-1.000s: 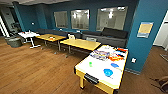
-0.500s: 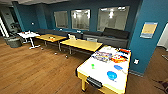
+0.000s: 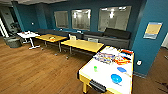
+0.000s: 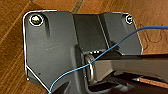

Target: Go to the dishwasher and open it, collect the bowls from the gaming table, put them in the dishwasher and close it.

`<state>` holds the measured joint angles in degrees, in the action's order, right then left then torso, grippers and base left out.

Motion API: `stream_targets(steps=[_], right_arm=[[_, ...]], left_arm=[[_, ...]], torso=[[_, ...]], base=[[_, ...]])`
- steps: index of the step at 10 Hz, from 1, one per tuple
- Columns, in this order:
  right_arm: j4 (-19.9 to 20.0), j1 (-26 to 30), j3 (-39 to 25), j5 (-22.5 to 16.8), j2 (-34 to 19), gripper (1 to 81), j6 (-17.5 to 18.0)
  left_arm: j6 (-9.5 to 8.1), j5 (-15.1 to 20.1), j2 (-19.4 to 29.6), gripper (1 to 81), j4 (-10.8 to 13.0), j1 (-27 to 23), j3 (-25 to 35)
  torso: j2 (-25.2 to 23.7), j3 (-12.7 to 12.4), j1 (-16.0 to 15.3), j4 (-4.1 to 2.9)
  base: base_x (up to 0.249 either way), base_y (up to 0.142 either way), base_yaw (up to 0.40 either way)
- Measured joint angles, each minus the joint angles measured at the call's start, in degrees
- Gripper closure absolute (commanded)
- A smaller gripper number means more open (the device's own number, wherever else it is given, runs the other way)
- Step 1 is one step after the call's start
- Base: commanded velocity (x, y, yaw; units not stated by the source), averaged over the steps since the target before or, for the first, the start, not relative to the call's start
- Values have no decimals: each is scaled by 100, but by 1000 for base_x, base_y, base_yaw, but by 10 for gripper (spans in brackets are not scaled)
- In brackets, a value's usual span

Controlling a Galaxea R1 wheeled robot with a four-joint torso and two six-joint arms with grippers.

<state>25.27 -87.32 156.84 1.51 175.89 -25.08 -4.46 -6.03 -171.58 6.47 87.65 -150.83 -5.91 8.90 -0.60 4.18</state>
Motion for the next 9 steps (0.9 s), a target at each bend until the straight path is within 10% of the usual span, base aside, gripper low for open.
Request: stream_targets(steps=[9], right_arm=[[0, -2, 0, 2, 0, 10, 0]], left_arm=[[-2, 2, -13, 10, 0, 2, 0]], torso=[[0, 0, -2, 0]], base=[[132, 58, 0]])
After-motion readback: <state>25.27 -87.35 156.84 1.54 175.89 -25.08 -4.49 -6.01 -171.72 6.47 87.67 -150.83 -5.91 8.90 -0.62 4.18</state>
